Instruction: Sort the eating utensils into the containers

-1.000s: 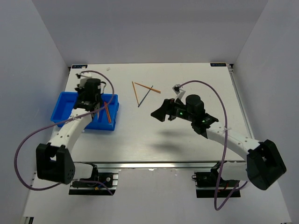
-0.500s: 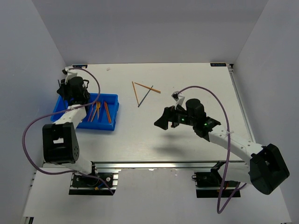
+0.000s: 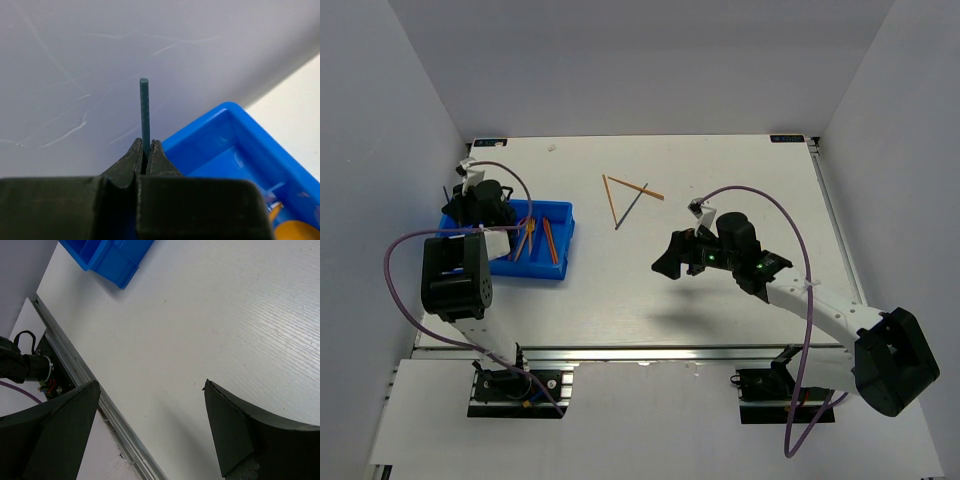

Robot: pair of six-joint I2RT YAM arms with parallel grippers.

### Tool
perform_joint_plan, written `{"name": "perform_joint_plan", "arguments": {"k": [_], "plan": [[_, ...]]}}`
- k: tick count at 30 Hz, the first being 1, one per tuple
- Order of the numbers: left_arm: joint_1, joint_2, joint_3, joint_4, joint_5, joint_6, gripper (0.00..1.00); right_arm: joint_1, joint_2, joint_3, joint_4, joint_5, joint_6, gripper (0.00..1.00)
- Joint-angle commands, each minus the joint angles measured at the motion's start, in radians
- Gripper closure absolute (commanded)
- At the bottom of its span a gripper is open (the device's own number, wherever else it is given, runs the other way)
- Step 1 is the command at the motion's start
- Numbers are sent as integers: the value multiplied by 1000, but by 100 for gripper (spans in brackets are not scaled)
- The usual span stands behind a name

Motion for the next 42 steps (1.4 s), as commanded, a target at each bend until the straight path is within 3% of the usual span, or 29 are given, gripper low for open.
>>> {"name": "perform_joint_plan", "arguments": {"k": [1,6,9,10,12,13,15,16,17,19,24,26,27,28,29,32,34,37,42], "plan": [[12,-22,-20,106,-70,-22,95,1,0,46,-12,17,-13,11],[13,-62,-101,75,-86,-96,81,1,5,60,-9,17,-17,11],[13,-100,-133,49,-61,-125,63,1,13,69,-5,20,-17,11],[13,-110,-135,45,-66,-128,49,1,16,72,-5,24,-20,11],[13,-136,-130,25,-75,-139,36,1,34,95,-20,56,-25,11],[13,-163,-112,8,-76,-143,25,1,43,107,-32,70,-33,11],[13,-194,-74,-72,-86,-160,15,-1,84,159,-76,130,-47,11],[13,-209,-16,-113,-90,-168,4,1,101,179,-93,158,-50,11],[13,-250,15,-215,-86,-200,2,1,118,201,-103,190,-50,11],[12,-295,110,-367,-32,-235,2,1,180,258,-149,282,-37,11],[12,-467,147,-472,124,-326,2,1,365,379,-177,337,-5,11],[3,-516,184,-620,189,-448,2,2,430,457,-175,353,-14,11],[1,-556,211,-702,218,-503,2,2,512,501,-195,430,-22,11],[1,-573,239,-787,303,-556,2,2,563,612,-228,431,-22,11],[1,-591,277,-949,357,-646,2,2,668,677,-301,540,-31,11],[-2,-688,200,-1064,567,-692,2,5,851,929,-472,714,24,14],[-22,-807,102,-1037,605,-699,2,11,901,980,-460,774,76,18],[-40,-938,-84,-974,583,-697,2,11,985,1064,-420,811,114,36],[-86,-888,-52,-1023,640,-688,2,34,1201,1415,-578,848,102,37]]}}
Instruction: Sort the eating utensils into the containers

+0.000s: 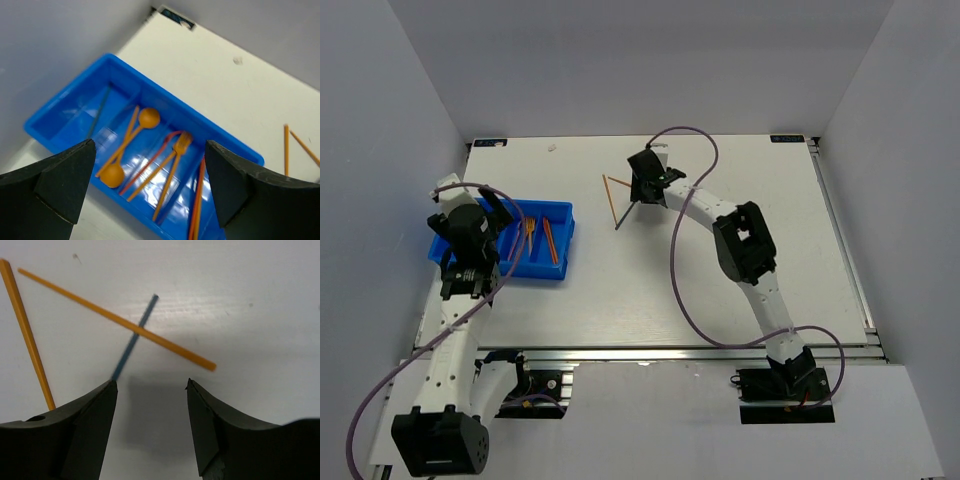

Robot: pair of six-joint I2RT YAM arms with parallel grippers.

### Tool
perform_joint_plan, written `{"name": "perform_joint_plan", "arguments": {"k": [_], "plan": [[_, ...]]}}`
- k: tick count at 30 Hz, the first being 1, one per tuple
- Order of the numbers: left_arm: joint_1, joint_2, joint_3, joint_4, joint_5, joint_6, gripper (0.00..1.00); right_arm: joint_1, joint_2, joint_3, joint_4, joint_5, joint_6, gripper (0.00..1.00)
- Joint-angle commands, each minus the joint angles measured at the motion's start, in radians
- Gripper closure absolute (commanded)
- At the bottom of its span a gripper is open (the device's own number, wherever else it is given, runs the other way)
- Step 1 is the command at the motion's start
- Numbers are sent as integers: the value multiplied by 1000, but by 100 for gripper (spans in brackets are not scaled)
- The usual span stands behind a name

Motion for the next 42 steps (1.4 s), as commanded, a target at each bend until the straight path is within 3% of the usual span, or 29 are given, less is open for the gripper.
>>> {"name": "perform_joint_plan", "arguments": {"k": [1,7,11,14,16,18,22,31,39,42], "plan": [[-16,46,32,-34,102,-25,2,29,81,187,-100,97,18,36],[-18,57,38,-35,175,-28,2,43,68,146,-13,162,-25,33],[-21,63,36,-35,207,-19,2,43,14,79,120,115,-311,35],[-21,65,36,-32,228,-14,2,37,-96,-95,306,-73,-570,40],[-21,72,36,-32,247,-11,2,-12,-91,-49,271,-312,-657,40],[-20,75,38,-31,254,-9,2,-72,-58,24,142,-411,-733,40],[-20,80,36,-29,271,1,2,-146,-34,81,56,-647,-826,41],[-21,95,35,-23,307,8,2,-209,71,149,-54,-781,-971,45],[-21,109,40,-25,326,12,2,-209,112,131,-27,-771,-999,45],[-20,114,41,-25,333,12,2,-207,127,132,-13,-752,-1002,50]]}}
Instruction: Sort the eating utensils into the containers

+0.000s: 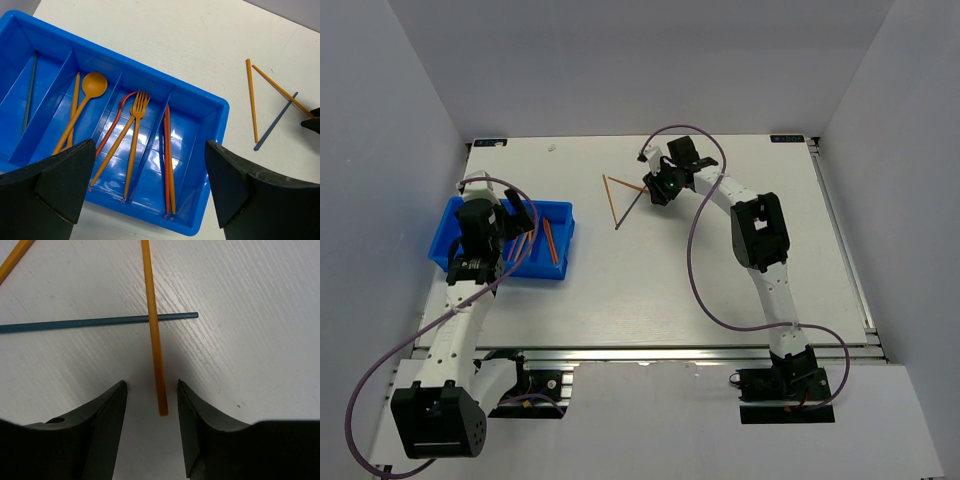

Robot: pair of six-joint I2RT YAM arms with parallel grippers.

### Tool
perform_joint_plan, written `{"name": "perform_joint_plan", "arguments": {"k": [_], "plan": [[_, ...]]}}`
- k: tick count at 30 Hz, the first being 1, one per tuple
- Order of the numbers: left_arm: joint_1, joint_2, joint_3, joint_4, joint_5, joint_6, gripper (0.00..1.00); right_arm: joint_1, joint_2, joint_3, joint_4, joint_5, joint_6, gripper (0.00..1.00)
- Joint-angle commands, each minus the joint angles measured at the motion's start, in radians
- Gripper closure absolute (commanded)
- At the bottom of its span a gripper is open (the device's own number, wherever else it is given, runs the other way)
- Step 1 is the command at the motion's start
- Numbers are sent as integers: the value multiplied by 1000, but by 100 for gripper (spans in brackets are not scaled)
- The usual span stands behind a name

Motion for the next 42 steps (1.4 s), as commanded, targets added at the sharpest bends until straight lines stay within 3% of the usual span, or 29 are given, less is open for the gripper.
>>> {"name": "perform_joint_plan", "arguments": {"k": [1,5,7,14,20,22,24,26,27,28,33,39,42], "plan": [[-2,1,39,9,29,8,2,2,24,39,11,-7,-25,52],[-2,1,39,8,29,9,2,13,35,56,-10,20,-43,65],[-2,1,39,8,32,8,2,16,29,51,-13,25,-51,77],[-2,1,39,11,40,6,2,28,-46,-82,74,57,-52,100],[-2,-2,33,67,132,-60,2,37,-195,-176,218,85,42,100],[-2,10,50,101,282,-159,2,44,-308,-256,287,127,104,100],[-4,18,27,268,433,-359,2,65,-456,-344,345,151,243,100],[-59,26,-36,493,483,-515,2,106,-607,-519,462,175,360,100],[-79,32,-51,555,483,-631,2,120,-655,-580,503,156,459,100],[-144,48,-56,590,456,-659,2,160,-693,-689,541,157,524,100],[-292,124,-25,664,367,-755,2,292,-838,-823,652,119,746,100],[-318,87,-67,658,305,-764,6,384,-875,-790,614,65,771,100],[-318,64,-64,599,270,-730,17,412,-901,-794,602,89,764,100]]}}
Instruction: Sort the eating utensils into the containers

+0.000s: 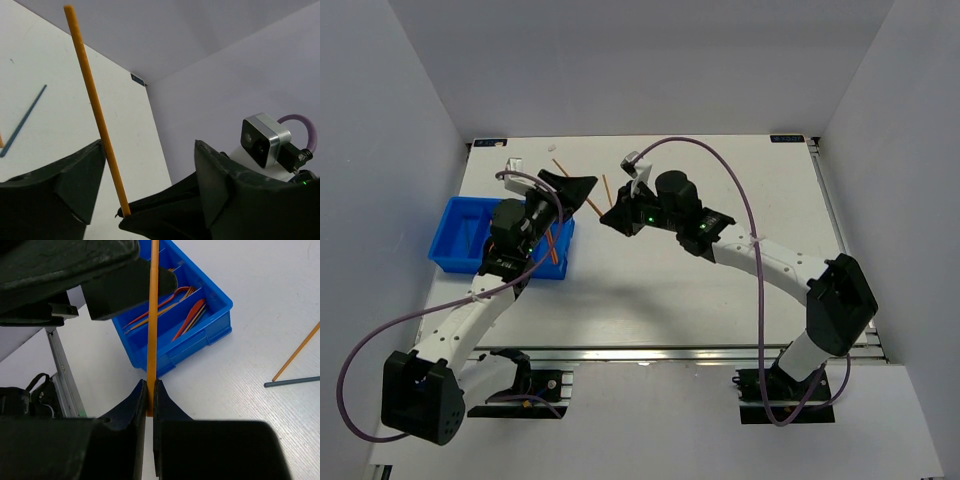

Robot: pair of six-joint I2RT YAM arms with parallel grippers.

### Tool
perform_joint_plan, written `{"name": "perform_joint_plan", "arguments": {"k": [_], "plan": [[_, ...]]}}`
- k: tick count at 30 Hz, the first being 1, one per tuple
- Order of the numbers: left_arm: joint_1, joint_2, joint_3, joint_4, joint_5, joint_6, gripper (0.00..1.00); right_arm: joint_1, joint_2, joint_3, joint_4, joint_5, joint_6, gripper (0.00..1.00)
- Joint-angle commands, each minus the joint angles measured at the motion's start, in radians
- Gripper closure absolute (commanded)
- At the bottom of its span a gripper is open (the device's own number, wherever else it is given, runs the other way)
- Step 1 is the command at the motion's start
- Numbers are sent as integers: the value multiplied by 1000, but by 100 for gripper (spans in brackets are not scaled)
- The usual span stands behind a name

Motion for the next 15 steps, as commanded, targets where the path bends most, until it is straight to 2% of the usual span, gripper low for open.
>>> {"name": "perform_joint_plan", "arguments": {"k": [1,2,4,5,7,9,11,13,14,15], "plan": [[-4,-53,-3,-50,-68,14,23,25,-42,17,13,18,32,100],[-4,-64,-6,-62,-86,28,32,26,-50,13,10,31,30,100],[-2,-70,-8,-88,-95,37,37,33,-50,14,-9,44,29,100],[-4,-72,-5,-94,-95,48,45,34,-50,16,-16,57,26,100],[-4,-70,-3,-99,-83,51,51,34,-45,17,-22,67,23,100],[-2,-61,-2,-101,-65,51,71,34,-42,29,-25,64,18,100],[-2,-51,21,-136,-62,77,100,34,-32,46,-37,58,6,100],[-2,-32,71,-226,-74,141,100,34,-30,55,-42,67,-3,100],[-4,-29,96,-272,-97,172,100,31,-36,54,-46,91,-6,93],[-1,-28,128,-398,-177,215,100,24,-44,46,-48,108,-5,72]]}}
